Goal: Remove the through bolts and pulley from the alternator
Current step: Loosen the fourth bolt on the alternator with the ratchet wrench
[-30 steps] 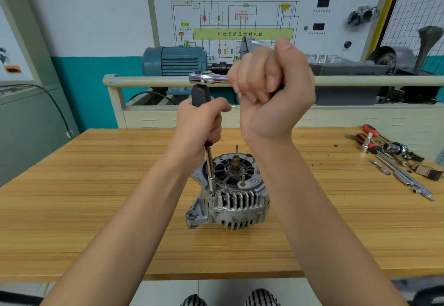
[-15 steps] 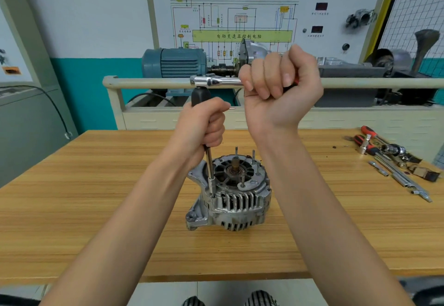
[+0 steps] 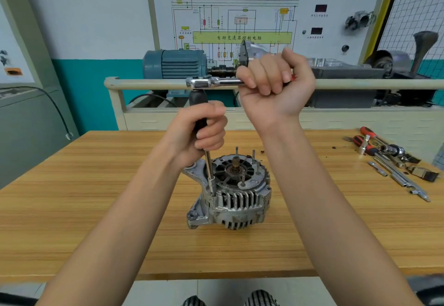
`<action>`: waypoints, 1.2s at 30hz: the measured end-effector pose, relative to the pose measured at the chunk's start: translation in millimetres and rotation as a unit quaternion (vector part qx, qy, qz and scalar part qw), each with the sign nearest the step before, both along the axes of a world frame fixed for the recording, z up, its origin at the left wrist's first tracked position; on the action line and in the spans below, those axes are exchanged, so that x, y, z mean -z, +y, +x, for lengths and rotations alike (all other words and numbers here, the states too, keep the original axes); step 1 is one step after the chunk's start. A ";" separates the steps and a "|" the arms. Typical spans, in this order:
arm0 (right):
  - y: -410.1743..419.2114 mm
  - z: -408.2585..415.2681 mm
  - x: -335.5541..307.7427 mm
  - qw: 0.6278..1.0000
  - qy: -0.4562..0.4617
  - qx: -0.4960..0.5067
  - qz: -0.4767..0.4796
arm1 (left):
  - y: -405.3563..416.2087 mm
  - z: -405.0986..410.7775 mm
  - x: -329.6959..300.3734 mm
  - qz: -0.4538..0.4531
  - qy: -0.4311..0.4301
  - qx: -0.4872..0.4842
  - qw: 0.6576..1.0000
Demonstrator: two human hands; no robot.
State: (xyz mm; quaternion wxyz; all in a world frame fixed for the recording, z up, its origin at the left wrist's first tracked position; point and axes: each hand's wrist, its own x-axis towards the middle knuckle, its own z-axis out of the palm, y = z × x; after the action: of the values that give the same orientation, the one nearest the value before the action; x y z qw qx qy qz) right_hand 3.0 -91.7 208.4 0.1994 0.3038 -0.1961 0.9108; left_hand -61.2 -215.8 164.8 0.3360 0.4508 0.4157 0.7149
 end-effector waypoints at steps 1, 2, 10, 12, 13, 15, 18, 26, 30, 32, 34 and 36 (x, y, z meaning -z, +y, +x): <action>3.7 -3.1 0.3 0.998 -0.016 -0.045 -0.036 | 0.5 1.3 -0.4 -0.005 0.012 0.043 0.999; 7.0 -6.3 1.1 0.994 -0.024 -0.081 -0.069 | 2.4 2.8 -0.1 -0.012 0.029 0.058 0.998; 4.5 1.2 3.2 0.997 -0.014 0.025 -0.065 | 17.0 17.5 0.5 -0.025 0.027 -0.247 0.968; -3.3 6.1 4.7 0.996 0.019 0.090 0.003 | 24.1 21.9 0.7 -0.021 0.008 -0.358 0.933; -8.9 8.6 5.6 0.990 0.045 0.128 0.045 | 27.5 23.2 0.5 -0.021 -0.003 -0.406 0.914; -21.3 12.8 6.2 0.969 0.096 0.197 0.116 | 31.8 24.3 -0.2 -0.016 -0.025 -0.462 0.887; -30.2 17.0 4.4 0.948 0.116 0.246 0.164 | 30.5 26.0 -1.0 -0.009 -0.039 -0.472 0.880; -27.1 30.0 -3.5 0.893 0.124 0.304 0.308 | 10.3 30.1 -23.3 0.030 -0.033 -0.440 0.897; -11.7 29.1 5.4 0.831 0.038 0.339 0.439 | -17.5 21.8 -34.9 0.039 -0.019 -0.469 0.882; -4.7 26.7 21.1 0.749 -0.056 0.365 0.550 | -32.0 14.3 -30.4 0.022 -0.033 -0.490 0.871; -2.1 22.6 40.7 0.638 -0.112 0.341 0.681 | -42.7 6.9 -19.1 -0.007 -0.060 -0.504 0.862; -3.5 16.7 60.2 0.532 -0.129 0.312 0.777 | -49.2 -0.4 -2.5 -0.027 -0.097 -0.499 0.861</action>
State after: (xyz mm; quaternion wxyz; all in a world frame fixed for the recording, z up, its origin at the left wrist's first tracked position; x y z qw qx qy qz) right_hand 19.6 -95.1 148.2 0.1287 0.1375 -0.9323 0.3088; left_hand -61.6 -265.1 167.4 -0.0145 0.1024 0.5698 0.8152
